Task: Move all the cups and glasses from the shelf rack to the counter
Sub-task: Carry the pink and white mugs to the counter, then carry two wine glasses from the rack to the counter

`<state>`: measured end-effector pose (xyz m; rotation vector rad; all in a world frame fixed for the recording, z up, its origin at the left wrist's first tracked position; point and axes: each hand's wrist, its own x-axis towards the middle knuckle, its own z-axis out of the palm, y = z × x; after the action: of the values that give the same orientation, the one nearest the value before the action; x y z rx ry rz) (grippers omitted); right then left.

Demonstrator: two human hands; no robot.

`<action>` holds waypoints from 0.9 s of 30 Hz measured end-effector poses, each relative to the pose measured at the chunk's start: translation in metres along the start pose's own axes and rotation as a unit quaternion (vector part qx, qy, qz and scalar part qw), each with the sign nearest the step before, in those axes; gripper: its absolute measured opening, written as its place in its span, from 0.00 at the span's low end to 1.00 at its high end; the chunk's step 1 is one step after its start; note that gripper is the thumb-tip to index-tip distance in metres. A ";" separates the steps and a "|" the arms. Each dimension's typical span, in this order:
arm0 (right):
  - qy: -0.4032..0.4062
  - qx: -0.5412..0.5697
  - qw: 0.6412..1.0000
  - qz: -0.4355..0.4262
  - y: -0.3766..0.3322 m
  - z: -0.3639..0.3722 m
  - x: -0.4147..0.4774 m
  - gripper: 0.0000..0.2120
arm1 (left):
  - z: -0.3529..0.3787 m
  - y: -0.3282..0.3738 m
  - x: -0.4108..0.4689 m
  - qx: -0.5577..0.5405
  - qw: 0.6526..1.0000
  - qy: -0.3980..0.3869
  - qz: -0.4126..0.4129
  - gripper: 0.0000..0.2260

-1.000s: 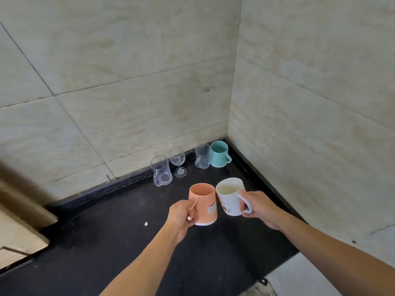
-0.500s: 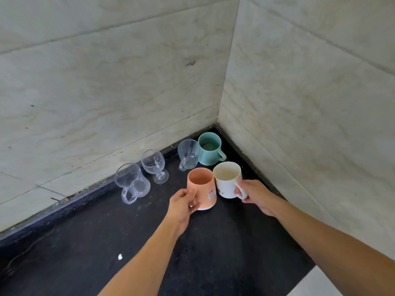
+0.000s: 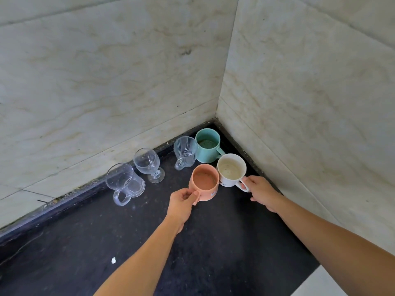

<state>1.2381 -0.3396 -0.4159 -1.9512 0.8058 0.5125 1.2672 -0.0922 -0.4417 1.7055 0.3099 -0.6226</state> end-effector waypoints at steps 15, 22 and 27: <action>0.039 -0.322 0.899 -0.296 -0.010 0.019 -0.077 0.10 | -0.022 0.011 -0.110 0.294 0.951 0.090 0.007 0.10; -0.102 -0.408 0.768 -0.484 -0.014 0.076 -0.151 0.10 | -0.039 -0.037 -0.245 0.315 0.924 0.214 -0.028 0.09; -0.174 -0.439 0.673 -0.569 0.001 0.135 -0.233 0.11 | -0.052 -0.103 -0.365 0.323 0.895 0.292 -0.097 0.11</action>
<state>1.0709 -0.1456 -0.3323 -2.5712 -1.1671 0.4549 0.9263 0.0290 -0.3155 2.5219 0.7712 -0.3484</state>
